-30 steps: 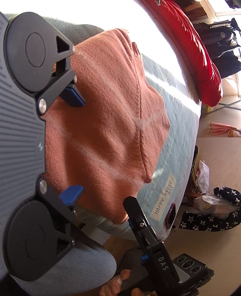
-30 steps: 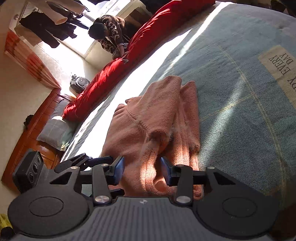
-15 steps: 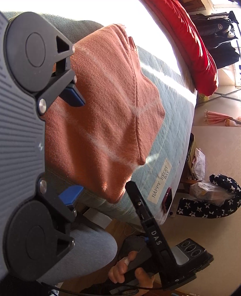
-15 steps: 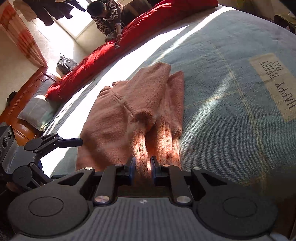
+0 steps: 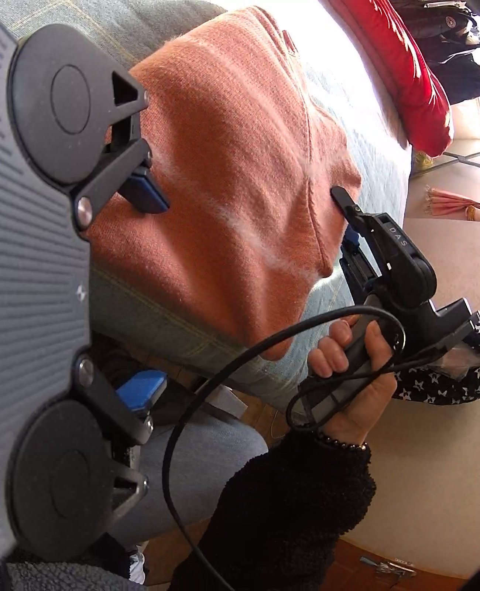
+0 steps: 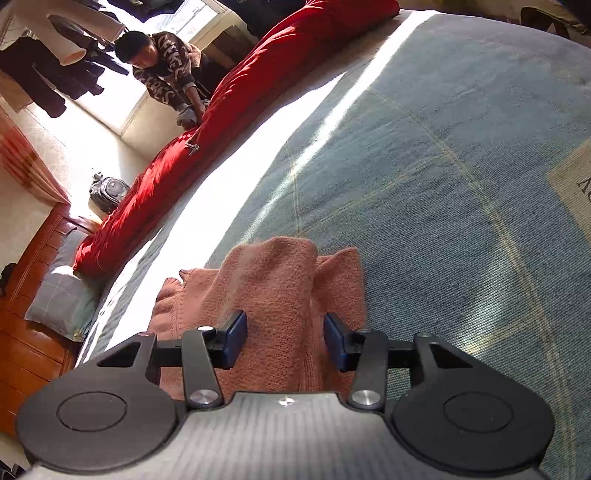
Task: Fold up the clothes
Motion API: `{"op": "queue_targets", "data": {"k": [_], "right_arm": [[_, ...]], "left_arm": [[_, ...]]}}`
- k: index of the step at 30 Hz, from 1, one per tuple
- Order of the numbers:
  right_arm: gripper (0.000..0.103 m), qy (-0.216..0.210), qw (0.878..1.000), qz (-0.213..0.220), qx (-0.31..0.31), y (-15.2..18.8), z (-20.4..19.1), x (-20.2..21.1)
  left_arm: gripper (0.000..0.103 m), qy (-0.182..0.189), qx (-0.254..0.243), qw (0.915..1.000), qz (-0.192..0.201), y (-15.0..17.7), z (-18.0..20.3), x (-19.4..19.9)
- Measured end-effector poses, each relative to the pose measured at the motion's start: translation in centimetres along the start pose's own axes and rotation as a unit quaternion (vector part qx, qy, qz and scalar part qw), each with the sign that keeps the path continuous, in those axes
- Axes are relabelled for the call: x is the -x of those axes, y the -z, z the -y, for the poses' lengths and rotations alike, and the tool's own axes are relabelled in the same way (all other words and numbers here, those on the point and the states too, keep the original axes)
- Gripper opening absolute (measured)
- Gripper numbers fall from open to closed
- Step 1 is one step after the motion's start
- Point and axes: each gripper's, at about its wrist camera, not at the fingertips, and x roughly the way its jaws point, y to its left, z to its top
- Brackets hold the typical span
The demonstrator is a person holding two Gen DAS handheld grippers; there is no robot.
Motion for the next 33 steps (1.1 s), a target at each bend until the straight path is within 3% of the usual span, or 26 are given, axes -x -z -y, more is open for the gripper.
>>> {"op": "queue_targets", "data": {"k": [3, 7, 10, 14, 17, 22, 25, 29, 31, 33], "right_arm": [[0.013, 0.021, 0.999, 0.017, 0.043, 0.2, -1.3, 0.8], [0.012, 0.069, 0.993, 0.011, 0.092, 1.1, -1.1, 1.3], [0.015, 0.05, 0.996, 0.01, 0.071, 1.0, -0.1, 1.5], [0.027, 0.055, 0.997, 0.015, 0.061, 1.0, -0.4, 2.2], [0.03, 0.048, 0.996, 0.026, 0.069, 1.5, -1.4, 3.7], [0.054, -0.002, 0.996, 0.048, 0.077, 2.8, -3.3, 7.7], [0.058, -0.058, 0.995, 0.021, 0.076, 3.9, -4.1, 8.9], [0.062, -0.114, 0.99, -0.036, 0.074, 5.4, -5.4, 8.2], [0.062, -0.099, 0.99, -0.054, 0.09, 6.3, -6.0, 7.2], [0.061, -0.04, 0.991, -0.061, 0.113, 7.1, -5.8, 6.2]], "left_arm": [[0.092, -0.009, 0.003, 0.9998, 0.016, -0.3, -0.8, 1.5], [0.092, -0.044, 0.007, 0.9978, 0.048, -1.4, -2.7, 2.5], [0.092, -0.078, 0.011, 0.9942, 0.074, -2.4, -4.5, 2.4], [0.092, -0.07, 0.073, 0.9945, 0.028, -3.0, -7.6, -1.6], [0.095, -0.065, 0.081, 0.9941, 0.032, -3.0, -7.5, -1.3], [0.095, -0.027, 0.117, 0.9901, 0.073, -3.2, -8.4, 1.7], [0.095, -0.053, 0.147, 0.9847, 0.077, -2.9, -9.1, 2.8], [0.095, -0.055, 0.205, 0.9745, 0.074, -2.4, -10.1, 2.9], [0.095, -0.044, 0.213, 0.9735, 0.07, -2.0, -9.7, 2.9], [0.095, -0.031, 0.212, 0.9745, 0.067, -1.7, -8.9, 2.9]]}}
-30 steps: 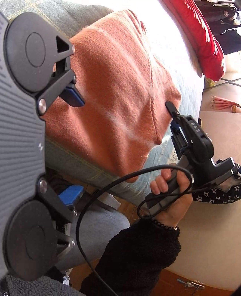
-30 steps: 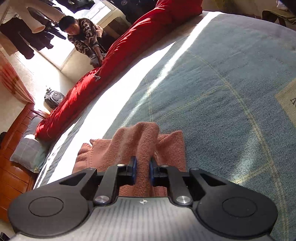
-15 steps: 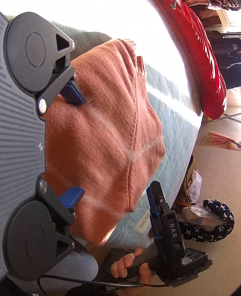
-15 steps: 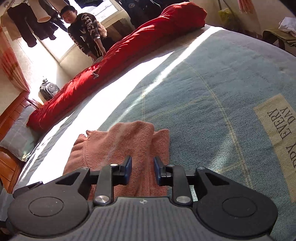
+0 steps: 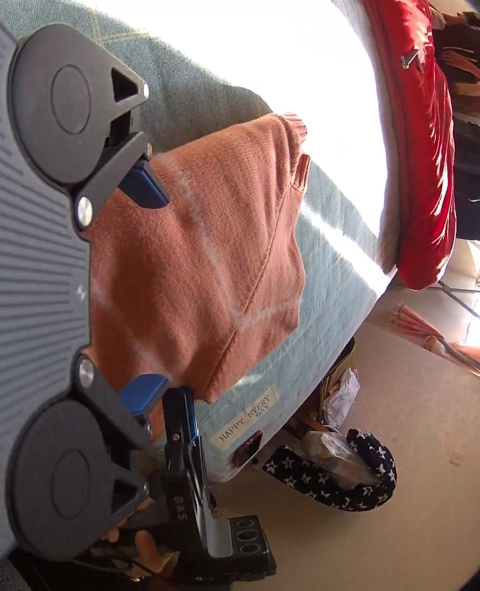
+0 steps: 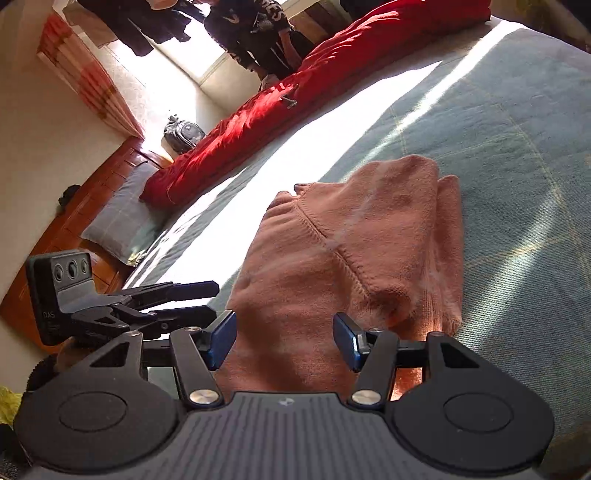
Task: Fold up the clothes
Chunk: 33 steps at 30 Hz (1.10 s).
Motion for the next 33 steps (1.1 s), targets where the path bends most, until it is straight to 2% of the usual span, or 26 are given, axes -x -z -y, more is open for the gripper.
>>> {"op": "queue_targets", "data": {"k": [1, 2, 3, 4, 7, 9, 11, 13, 17, 20, 22, 25, 27, 29, 33], "right_arm": [[0.056, 0.029, 1.0, -0.005, 0.001, 0.5, 0.7, -0.5], [0.041, 0.046, 0.999, -0.007, -0.002, 0.9, 1.4, -0.7], [0.035, 0.039, 0.999, -0.004, -0.013, 1.2, 1.9, -0.4], [0.035, 0.032, 0.999, -0.001, -0.025, 1.5, 2.5, -0.2], [0.035, 0.033, 0.999, 0.007, -0.032, 2.2, 2.7, 0.6], [0.036, 0.045, 0.999, 0.007, -0.021, 2.4, 2.1, 0.6], [0.037, 0.055, 0.998, 0.007, -0.011, 2.6, 1.6, 0.7], [0.039, 0.054, 0.998, 0.008, -0.014, 2.7, 1.5, 0.9], [0.059, 0.059, 0.998, 0.018, -0.005, 2.3, 0.0, 1.3], [0.065, 0.073, 0.996, 0.035, 0.037, 1.4, -2.1, 1.8], [0.069, 0.091, 0.993, 0.049, 0.064, 0.7, -3.2, 1.8], [0.071, 0.128, 0.985, 0.063, 0.098, -0.4, -4.1, 1.1], [0.075, 0.144, 0.981, 0.067, 0.115, -1.1, -4.6, 0.3], [0.076, 0.148, 0.979, 0.07, 0.125, -1.6, -4.9, -0.5], [0.081, 0.125, 0.98, 0.068, 0.136, -2.1, -5.7, -2.0]], "left_arm": [[0.095, 0.009, -0.005, 0.9999, -0.003, 0.4, 0.4, 0.1], [0.095, 0.024, -0.017, 0.9995, -0.01, 1.1, 1.1, 0.2], [0.095, 0.034, -0.035, 0.9986, -0.017, 1.5, 1.8, 0.1], [0.095, 0.044, -0.054, 0.9973, -0.024, 2.0, 2.5, -0.1], [0.096, 0.042, -0.126, 0.9898, -0.052, 3.8, 4.9, -1.2], [0.096, 0.043, -0.139, 0.9856, -0.087, 5.3, 5.4, -2.4], [0.096, 0.043, -0.149, 0.9822, -0.106, 7.0, 5.7, -2.8], [0.096, 0.034, -0.184, 0.9766, -0.106, 8.1, 6.3, -1.9], [0.096, 0.024, -0.182, 0.9788, -0.092, 7.0, 6.6, 0.6], [0.096, -0.011, -0.194, 0.979, -0.064, 5.4, 6.3, 1.9], [0.096, -0.053, -0.185, 0.9802, -0.045, 4.0, 5.6, 2.4], [0.096, -0.097, -0.134, 0.9858, -0.03, 2.0, 3.4, 2.7], [0.096, -0.129, -0.098, 0.9865, -0.025, 1.3, 1.9, 2.9], [0.096, -0.147, -0.066, 0.9865, -0.026, 0.5, 0.4, 2.8], [0.097, -0.151, -0.036, 0.9877, -0.017, -0.6, -1.0, 2.7]]}}
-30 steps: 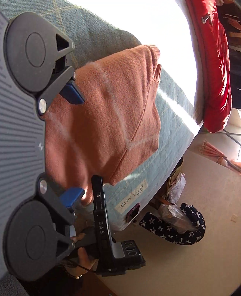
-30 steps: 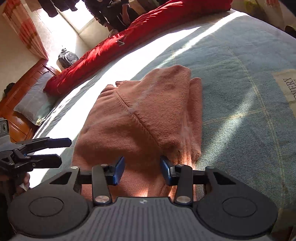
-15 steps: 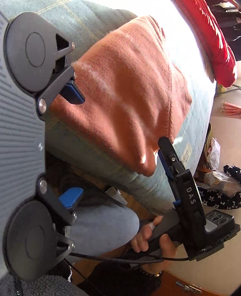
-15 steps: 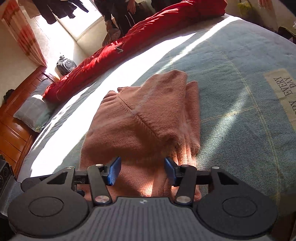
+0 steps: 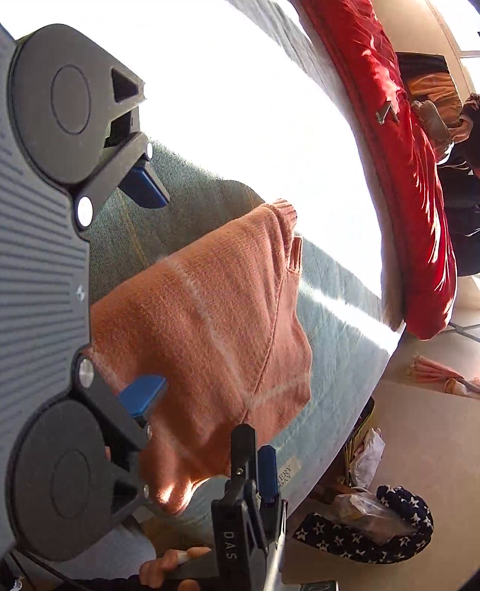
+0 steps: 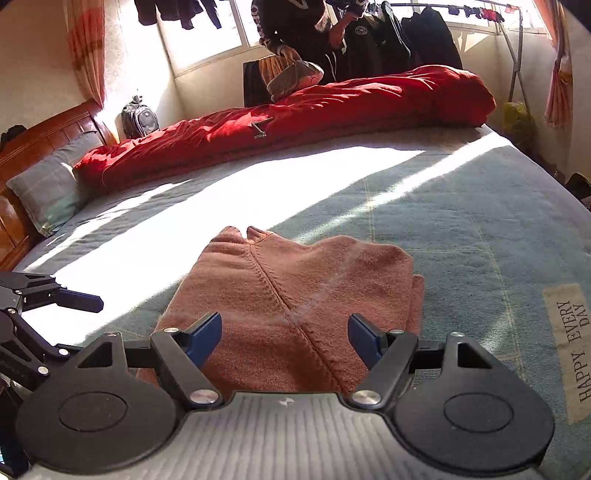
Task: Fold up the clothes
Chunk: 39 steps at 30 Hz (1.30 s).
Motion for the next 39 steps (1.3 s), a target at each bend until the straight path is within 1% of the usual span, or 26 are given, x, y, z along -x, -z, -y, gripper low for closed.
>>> {"op": "queue_targets", "data": {"k": [3, 6, 8, 10, 11, 12, 14, 16, 19, 20, 21, 22, 26, 28, 29, 31, 32, 35, 37, 39], "right_arm": [[0.082, 0.0, 1.0, -0.006, 0.009, 0.2, -0.5, -1.3], [0.085, 0.008, 1.0, -0.017, 0.011, 0.9, -0.6, -2.7], [0.087, 0.008, 1.0, -0.024, 0.002, 1.9, -0.2, -3.7], [0.094, 0.0, 1.0, -0.013, 0.003, 2.8, -0.2, -4.0], [0.101, -0.003, 1.0, -0.007, 0.007, 3.2, -0.3, -4.0], [0.103, -0.001, 1.0, -0.006, 0.013, 3.4, -0.5, -4.1], [0.103, 0.002, 1.0, -0.003, 0.024, 3.8, -1.0, -4.2], [0.103, 0.005, 0.999, 0.002, 0.034, 4.2, -1.4, -4.4], [0.103, 0.0, 0.999, 0.02, 0.04, 4.9, -1.3, -4.2], [0.103, -0.002, 0.999, 0.024, 0.045, 5.1, -1.3, -4.1], [0.103, -0.004, 0.998, 0.027, 0.051, 5.3, -1.3, -4.0], [0.103, -0.005, 0.998, 0.029, 0.058, 5.4, -1.3, -3.9], [0.103, -0.008, 0.998, 0.036, 0.06, 5.6, -1.4, -3.5], [0.103, -0.007, 0.998, 0.038, 0.058, 5.6, -1.5, -3.2], [0.103, -0.004, 0.998, 0.038, 0.059, 5.7, -1.6, -3.1], [0.103, 0.0, 0.997, 0.038, 0.061, 5.8, -1.8, -3.0], [0.103, 0.003, 0.997, 0.039, 0.062, 5.8, -1.9, -2.9], [0.103, 0.007, 0.997, 0.04, 0.067, 5.9, -2.1, -2.7], [0.103, 0.008, 0.997, 0.042, 0.07, 6.1, -2.3, -2.5], [0.103, 0.007, 0.997, 0.044, 0.07, 6.2, -2.3, -2.1]], "left_arm": [[0.097, -0.002, 0.008, 0.9999, 0.009, -1.3, 0.1, -0.7], [0.097, 0.01, 0.018, 0.9997, 0.011, -2.7, 0.4, -2.0], [0.097, 0.018, 0.022, 0.9995, 0.013, -3.6, 0.8, -3.0], [0.097, 0.025, 0.024, 0.9993, 0.014, -4.2, 1.1, -4.3], [0.097, 0.028, 0.025, 0.9992, 0.015, -4.5, 1.3, -5.1], [0.097, 0.03, 0.027, 0.999, 0.016, -4.8, 1.4, -5.8], [0.097, 0.036, 0.03, 0.9987, 0.017, -5.3, 1.7, -7.3], [0.097, 0.032, 0.036, 0.9988, 0.012, -5.3, 1.4, -8.9], [0.097, 0.023, 0.038, 0.999, 0.011, -5.3, 1.3, -10.6], [0.098, 0.021, 0.037, 0.999, 0.01, -5.4, 1.2, -11.1], [0.101, 0.024, 0.041, 0.9988, 0.005, -5.7, 1.1, -11.5], [0.101, 0.027, 0.045, 0.9986, 0.0, -6.1, 1.1, -11.8], [0.1, 0.029, 0.054, 0.998, 0.018, -7.8, 1.6, -10.5], [0.1, 0.053, 0.037, 0.9973, 0.033, -8.3, 2.6, -9.7], [0.1, 0.064, 0.03, 0.9971, 0.03, -8.5, 3.0, -9.8], [0.1, 0.071, 0.019, 0.9973, 0.011, -8.6, 3.8, -10.9], [0.1, 0.068, 0.019, 0.9975, -0.004, -8.5, 4.0, -11.8], [0.1, 0.055, 0.031, 0.9976, -0.029, -8.2, 3.7, -14.2], [0.1, 0.055, 0.047, 0.9968, -0.032, -8.8, 3.6, -14.1], [0.1, 0.083, 0.058, 0.9946, -0.021, -9.9, 3.9, -13.1]]}}
